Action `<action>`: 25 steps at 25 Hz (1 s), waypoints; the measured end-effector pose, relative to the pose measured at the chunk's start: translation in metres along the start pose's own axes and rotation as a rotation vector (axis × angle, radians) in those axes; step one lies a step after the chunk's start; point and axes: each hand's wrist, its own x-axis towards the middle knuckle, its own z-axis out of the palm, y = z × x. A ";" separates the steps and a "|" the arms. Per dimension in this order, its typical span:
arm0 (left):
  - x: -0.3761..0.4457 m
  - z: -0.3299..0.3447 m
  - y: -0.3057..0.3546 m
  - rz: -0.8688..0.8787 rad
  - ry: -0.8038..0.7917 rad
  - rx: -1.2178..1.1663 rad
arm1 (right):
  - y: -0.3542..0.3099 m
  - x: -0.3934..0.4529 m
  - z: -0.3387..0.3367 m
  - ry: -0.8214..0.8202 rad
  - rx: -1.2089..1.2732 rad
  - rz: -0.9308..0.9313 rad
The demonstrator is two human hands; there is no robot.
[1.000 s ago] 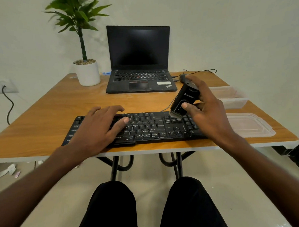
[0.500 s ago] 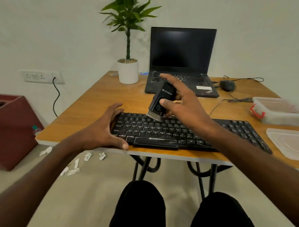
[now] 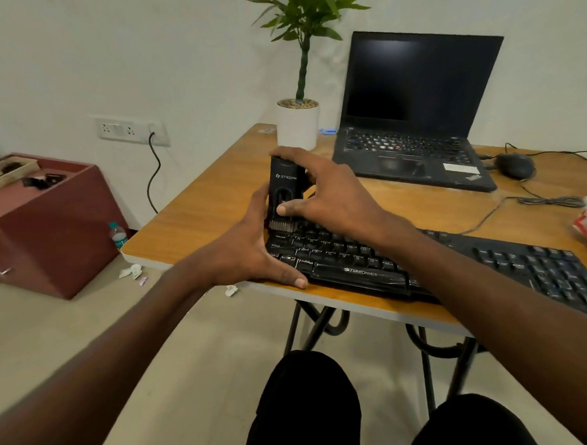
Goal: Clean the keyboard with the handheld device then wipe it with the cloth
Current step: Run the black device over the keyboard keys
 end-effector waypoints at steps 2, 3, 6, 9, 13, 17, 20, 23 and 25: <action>0.001 0.000 -0.002 -0.010 0.009 0.023 | -0.002 0.005 -0.013 -0.107 -0.116 0.001; 0.001 -0.001 -0.002 -0.019 0.011 0.041 | -0.004 0.010 -0.022 -0.164 -0.189 0.015; -0.001 -0.001 0.001 -0.042 0.010 0.054 | -0.014 0.017 -0.025 -0.177 -0.302 -0.002; 0.000 0.001 0.001 -0.022 0.021 0.052 | -0.018 0.005 -0.007 -0.174 -0.243 -0.081; 0.001 -0.001 -0.002 -0.025 0.017 0.046 | -0.019 0.006 -0.030 -0.285 -0.392 -0.059; 0.001 0.000 -0.001 -0.036 0.008 0.037 | -0.019 -0.003 -0.014 -0.180 -0.262 -0.108; 0.002 -0.001 -0.002 -0.054 0.003 0.022 | -0.012 -0.002 -0.033 -0.278 -0.379 0.001; 0.002 -0.001 -0.002 -0.065 -0.012 0.021 | -0.012 0.004 -0.041 -0.258 -0.360 0.044; 0.003 -0.001 -0.001 -0.062 -0.024 0.020 | -0.009 0.002 -0.033 -0.200 -0.246 0.048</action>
